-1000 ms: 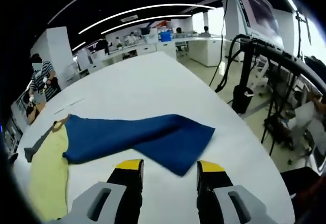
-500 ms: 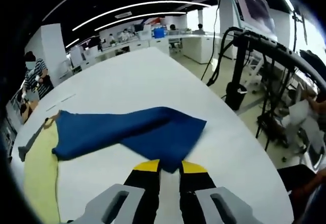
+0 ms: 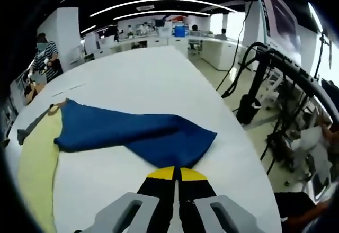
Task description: Fold the garment on the visible template until the final outline fits inside the template.
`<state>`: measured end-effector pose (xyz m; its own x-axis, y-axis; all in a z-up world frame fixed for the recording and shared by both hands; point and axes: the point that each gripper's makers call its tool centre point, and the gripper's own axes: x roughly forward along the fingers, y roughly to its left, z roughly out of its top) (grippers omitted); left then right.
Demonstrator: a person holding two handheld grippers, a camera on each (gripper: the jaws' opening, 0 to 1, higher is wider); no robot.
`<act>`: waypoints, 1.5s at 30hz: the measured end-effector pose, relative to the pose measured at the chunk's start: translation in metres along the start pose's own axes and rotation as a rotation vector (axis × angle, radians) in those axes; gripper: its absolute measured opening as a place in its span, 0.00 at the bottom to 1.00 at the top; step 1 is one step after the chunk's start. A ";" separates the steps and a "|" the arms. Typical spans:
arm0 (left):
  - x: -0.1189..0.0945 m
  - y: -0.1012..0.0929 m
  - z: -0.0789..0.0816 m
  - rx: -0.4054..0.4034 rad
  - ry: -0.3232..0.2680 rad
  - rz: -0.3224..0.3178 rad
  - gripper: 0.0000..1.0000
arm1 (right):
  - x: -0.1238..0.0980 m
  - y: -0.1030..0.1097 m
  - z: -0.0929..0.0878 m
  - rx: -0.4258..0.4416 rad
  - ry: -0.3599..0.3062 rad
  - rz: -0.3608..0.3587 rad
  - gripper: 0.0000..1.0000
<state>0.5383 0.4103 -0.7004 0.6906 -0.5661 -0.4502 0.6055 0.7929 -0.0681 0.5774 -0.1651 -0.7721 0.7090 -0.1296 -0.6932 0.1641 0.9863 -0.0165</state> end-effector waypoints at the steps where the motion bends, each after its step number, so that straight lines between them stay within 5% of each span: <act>1: 0.000 0.000 0.000 0.000 0.001 0.001 0.99 | -0.001 -0.002 0.001 -0.024 0.005 0.002 0.00; 18: 0.003 -0.003 -0.002 0.006 0.013 -0.008 0.99 | -0.011 -0.038 -0.003 -0.069 0.075 -0.018 0.00; 25: 0.003 -0.003 -0.003 0.009 0.021 -0.008 0.99 | -0.011 -0.034 -0.009 -0.067 0.110 -0.005 0.00; 32: 0.001 -0.002 -0.001 0.013 0.021 -0.007 0.99 | -0.021 -0.029 -0.016 0.007 0.144 -0.026 0.00; 38: 0.000 -0.003 -0.003 0.015 0.030 -0.009 0.99 | -0.015 -0.034 -0.009 0.080 0.115 -0.013 0.13; 45: 0.000 -0.004 -0.004 0.017 0.034 -0.012 0.99 | -0.002 -0.036 -0.007 0.133 0.096 -0.017 0.15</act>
<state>0.5337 0.4081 -0.7037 0.6693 -0.5676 -0.4794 0.6209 0.7817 -0.0586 0.5649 -0.2000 -0.7754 0.6373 -0.1297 -0.7596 0.2695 0.9610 0.0620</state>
